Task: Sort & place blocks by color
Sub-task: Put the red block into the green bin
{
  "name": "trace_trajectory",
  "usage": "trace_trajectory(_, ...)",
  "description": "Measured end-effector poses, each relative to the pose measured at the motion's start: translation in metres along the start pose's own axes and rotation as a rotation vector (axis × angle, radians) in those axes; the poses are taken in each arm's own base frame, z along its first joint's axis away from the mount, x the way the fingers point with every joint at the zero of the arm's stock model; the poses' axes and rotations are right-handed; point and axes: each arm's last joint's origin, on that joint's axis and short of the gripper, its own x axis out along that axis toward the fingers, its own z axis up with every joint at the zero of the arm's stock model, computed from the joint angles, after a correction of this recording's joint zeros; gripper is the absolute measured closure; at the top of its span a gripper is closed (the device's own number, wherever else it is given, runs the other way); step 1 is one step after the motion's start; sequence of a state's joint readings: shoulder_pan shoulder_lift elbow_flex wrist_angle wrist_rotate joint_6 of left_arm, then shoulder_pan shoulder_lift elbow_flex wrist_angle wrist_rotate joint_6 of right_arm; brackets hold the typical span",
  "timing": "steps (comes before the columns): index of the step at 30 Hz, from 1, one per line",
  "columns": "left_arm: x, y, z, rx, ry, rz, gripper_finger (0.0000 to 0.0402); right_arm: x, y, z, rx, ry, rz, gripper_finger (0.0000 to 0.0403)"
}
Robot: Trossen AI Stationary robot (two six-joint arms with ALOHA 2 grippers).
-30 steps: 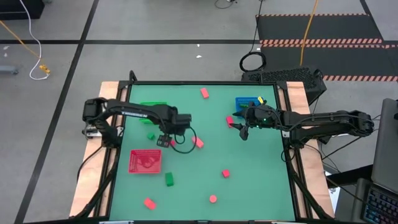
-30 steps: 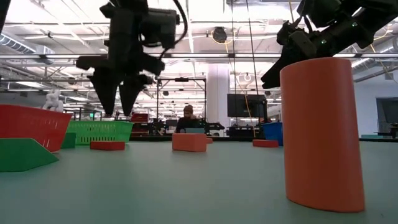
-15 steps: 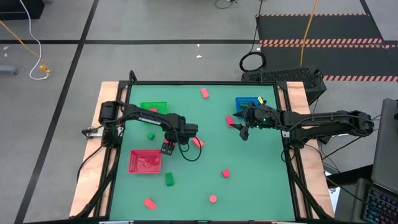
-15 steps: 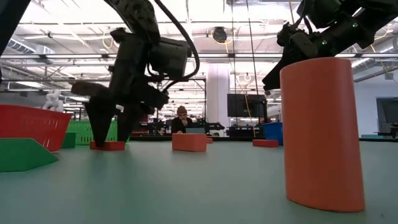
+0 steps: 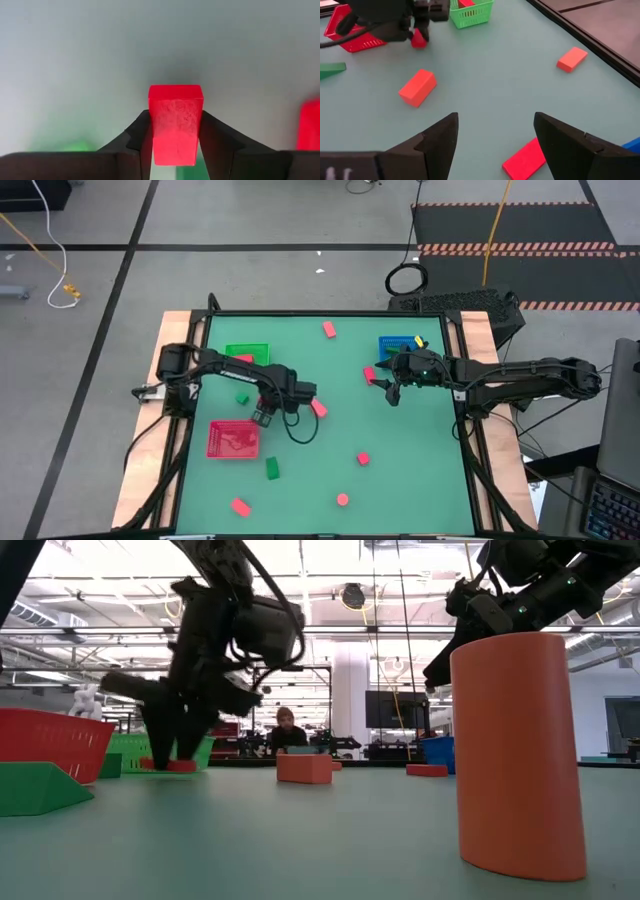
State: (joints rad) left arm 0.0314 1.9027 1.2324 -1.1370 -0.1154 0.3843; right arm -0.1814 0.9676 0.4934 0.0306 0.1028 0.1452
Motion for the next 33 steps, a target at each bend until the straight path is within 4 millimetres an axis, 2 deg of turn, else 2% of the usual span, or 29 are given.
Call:
trace_trajectory(5,-0.032,0.013,-0.037,-0.086,0.067,0.097,0.0278,0.0,0.0,0.0,0.0,-0.003,0.001,0.0149)
trace_trajectory(9,-0.059,0.034,-0.075,-0.228,-0.039,0.146,0.0278,0.0,0.0,0.001,0.001,-0.01,0.001,0.0149)
trace_trajectory(12,-0.07,0.053,-0.101,-0.346,-0.109,0.17,0.0278,0.0,0.0,0.001,0.002,-0.015,0.002,0.0149)
trace_trajectory(14,-0.068,0.066,-0.116,-0.404,-0.118,0.162,0.0278,0.0,0.0,0.002,0.002,-0.018,0.002,0.0149)
trace_trajectory(18,-0.05,0.085,-0.134,-0.455,-0.098,0.118,0.0278,0.0,0.0,0.002,0.002,-0.017,0.003,0.0149)
trace_trajectory(21,-0.036,0.091,-0.134,-0.451,-0.103,0.102,0.0278,0.0,0.0,0.002,0.002,-0.017,0.002,0.0149)
trace_trajectory(26,-0.024,0.092,-0.133,-0.47,-0.153,0.064,0.0278,0.0,0.0,0.001,-0.004,-0.014,-0.017,0.0149)
trace_trajectory(28,-0.021,0.09,-0.132,-0.462,-0.144,0.05,0.0241,0.0,-0.002,0.001,0.002,-0.02,-0.059,0.0149)
trace_trajectory(33,-0.022,0.087,-0.131,-0.479,-0.112,0.09,0.0085,0.0,-0.004,0.001,0.042,-0.028,-0.13,0.0149)
